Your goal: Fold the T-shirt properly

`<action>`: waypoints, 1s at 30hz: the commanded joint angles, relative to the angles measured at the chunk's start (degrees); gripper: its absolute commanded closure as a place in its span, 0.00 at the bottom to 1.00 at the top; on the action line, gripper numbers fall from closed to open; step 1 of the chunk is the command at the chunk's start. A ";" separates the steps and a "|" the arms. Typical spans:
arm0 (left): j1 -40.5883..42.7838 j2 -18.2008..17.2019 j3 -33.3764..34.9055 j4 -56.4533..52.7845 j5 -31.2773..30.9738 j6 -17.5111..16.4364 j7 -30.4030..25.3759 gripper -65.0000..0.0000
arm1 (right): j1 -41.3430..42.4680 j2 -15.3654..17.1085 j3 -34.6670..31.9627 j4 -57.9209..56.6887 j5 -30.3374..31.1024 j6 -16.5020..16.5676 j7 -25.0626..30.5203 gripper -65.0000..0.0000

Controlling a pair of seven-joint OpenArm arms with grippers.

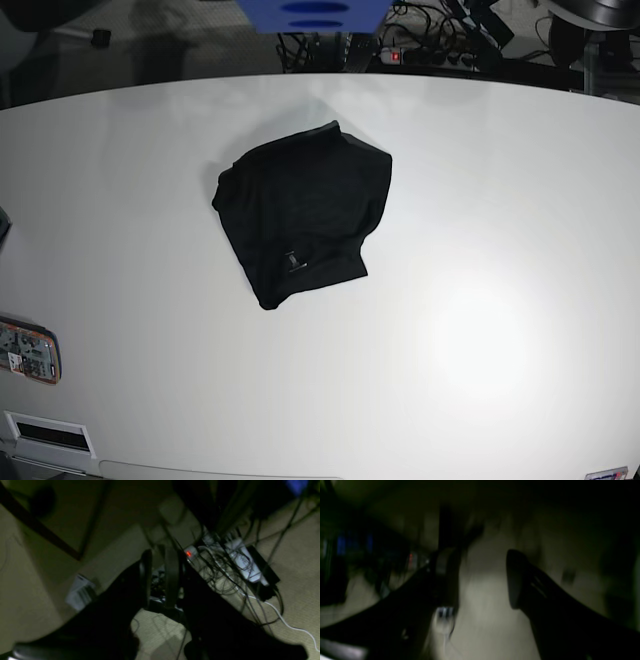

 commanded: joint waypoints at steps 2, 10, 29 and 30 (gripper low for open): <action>-1.59 -0.03 2.60 -4.66 0.67 -0.15 -1.18 0.86 | 6.82 1.10 -1.91 -5.81 0.30 -0.06 -2.85 0.56; -18.82 -3.28 17.01 -36.05 0.76 -0.15 -0.83 0.86 | 23.70 3.38 -12.63 -19.35 0.38 -0.06 -22.89 0.55; -33.24 5.16 24.75 -29.19 0.58 -0.42 74.78 0.86 | 43.04 -5.85 -18.70 -15.57 0.65 -0.06 -83.37 0.55; -33.33 5.16 24.75 -29.63 0.58 -0.42 74.60 0.86 | 43.04 -6.20 -18.26 -15.39 0.65 -0.06 -82.32 0.55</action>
